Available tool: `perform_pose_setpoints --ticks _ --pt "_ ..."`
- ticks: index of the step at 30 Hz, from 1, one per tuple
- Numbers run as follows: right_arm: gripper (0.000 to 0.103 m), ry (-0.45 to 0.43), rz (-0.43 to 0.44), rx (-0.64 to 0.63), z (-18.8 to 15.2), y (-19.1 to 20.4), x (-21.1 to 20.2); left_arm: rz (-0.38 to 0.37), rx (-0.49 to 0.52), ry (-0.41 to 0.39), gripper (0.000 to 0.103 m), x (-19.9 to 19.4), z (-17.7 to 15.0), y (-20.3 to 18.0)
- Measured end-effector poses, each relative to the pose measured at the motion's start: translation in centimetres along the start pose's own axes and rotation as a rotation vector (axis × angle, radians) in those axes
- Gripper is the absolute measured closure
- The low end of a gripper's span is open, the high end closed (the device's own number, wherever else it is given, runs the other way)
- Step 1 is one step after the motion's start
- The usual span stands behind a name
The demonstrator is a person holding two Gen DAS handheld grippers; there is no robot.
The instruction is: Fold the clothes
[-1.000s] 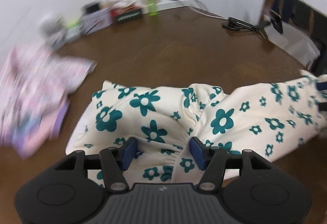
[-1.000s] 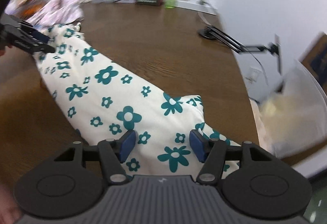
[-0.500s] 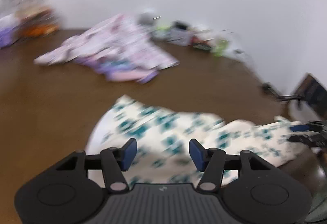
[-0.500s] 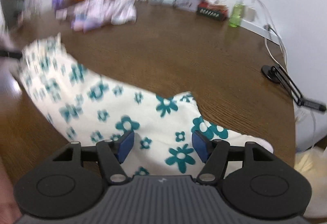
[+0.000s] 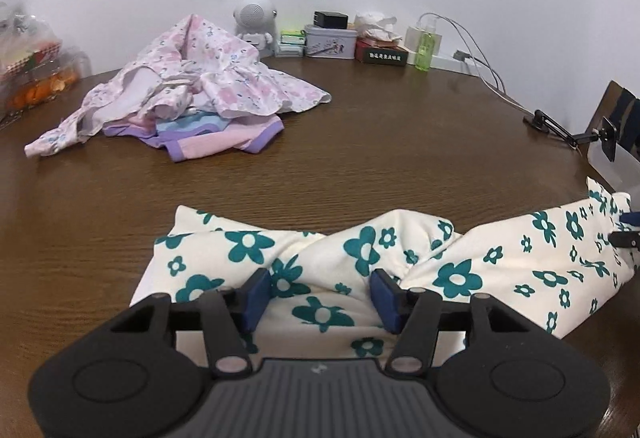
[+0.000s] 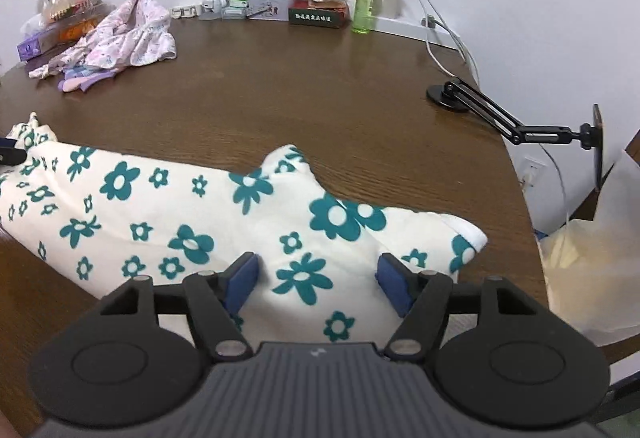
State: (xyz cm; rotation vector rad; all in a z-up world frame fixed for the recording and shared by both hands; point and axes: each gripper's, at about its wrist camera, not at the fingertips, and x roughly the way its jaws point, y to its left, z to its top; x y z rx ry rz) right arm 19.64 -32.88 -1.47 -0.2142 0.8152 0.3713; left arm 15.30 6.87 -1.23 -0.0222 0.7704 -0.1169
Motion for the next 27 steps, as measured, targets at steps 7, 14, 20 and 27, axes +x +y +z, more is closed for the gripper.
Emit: perform_pose_setpoints --ticks 7,14,20,27 --pt "0.036 -0.017 0.032 0.088 -0.8 -0.8 -1.6 0.006 -0.041 -0.005 0.045 -0.6 0.3 -0.1" --pt "0.021 -0.161 0.088 0.501 -3.1 -7.3 -8.2 -0.063 -0.048 -0.082 0.012 -3.2 3.3 -2.5" --pt "0.022 -0.042 0.178 0.756 -6.8 -9.1 -6.5 -0.188 0.048 -0.017 0.012 -1.6 4.0 -7.5" --pt "0.036 -0.088 0.225 0.874 -7.2 -7.8 -4.0 -0.289 0.071 -0.003 0.036 -0.2 4.2 -9.9"
